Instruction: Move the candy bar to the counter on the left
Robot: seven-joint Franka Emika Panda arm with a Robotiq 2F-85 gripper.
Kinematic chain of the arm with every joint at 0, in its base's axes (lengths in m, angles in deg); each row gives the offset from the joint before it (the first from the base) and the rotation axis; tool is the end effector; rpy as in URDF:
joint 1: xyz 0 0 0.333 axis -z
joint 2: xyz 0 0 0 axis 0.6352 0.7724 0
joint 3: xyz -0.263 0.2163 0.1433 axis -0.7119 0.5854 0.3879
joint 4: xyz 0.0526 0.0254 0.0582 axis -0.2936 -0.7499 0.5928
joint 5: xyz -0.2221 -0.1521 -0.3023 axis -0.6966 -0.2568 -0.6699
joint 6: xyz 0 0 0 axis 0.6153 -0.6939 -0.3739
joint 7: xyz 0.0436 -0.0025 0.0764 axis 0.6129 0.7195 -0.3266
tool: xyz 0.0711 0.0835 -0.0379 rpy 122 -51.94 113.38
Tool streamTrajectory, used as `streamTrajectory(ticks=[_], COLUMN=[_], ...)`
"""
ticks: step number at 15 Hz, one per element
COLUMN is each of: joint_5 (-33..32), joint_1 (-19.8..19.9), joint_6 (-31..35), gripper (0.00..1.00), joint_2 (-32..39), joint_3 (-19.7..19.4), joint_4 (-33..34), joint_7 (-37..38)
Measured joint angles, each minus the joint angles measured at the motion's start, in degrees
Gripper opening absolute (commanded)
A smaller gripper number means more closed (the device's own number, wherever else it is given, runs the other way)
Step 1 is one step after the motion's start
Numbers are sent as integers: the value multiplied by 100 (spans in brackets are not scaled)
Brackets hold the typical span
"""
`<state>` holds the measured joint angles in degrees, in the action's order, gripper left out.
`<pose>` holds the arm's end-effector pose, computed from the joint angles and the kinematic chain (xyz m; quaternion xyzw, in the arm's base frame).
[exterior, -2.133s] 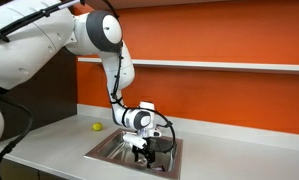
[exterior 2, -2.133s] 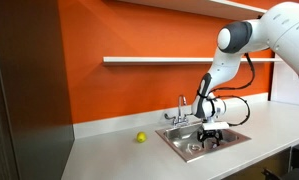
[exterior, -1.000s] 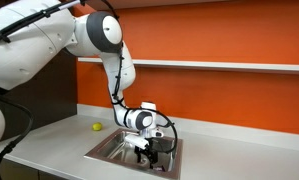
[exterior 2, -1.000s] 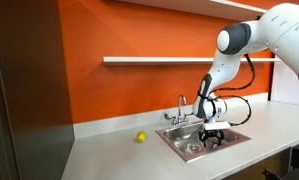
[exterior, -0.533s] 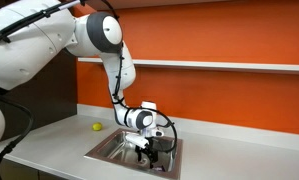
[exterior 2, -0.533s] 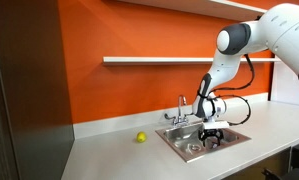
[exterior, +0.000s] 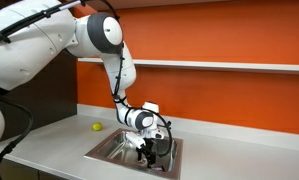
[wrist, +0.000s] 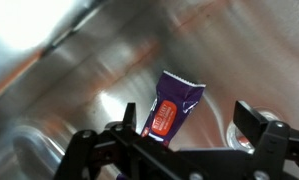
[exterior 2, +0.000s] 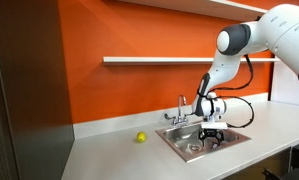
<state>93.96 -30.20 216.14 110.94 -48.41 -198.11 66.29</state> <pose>0.5909 -0.1905 0.0893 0.9530 -0.2971 -0.0586 0.0044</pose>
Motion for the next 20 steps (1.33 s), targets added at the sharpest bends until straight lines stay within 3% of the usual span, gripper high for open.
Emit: streamTrajectory(ticks=[8, 20], joint_5=[517, 643], joint_1=[100, 329], joint_6=[-25, -81], gripper=[100, 100], joint_2=[41, 412], joint_3=[-2, -2], joint_4=[79, 463], joint_7=[439, 582])
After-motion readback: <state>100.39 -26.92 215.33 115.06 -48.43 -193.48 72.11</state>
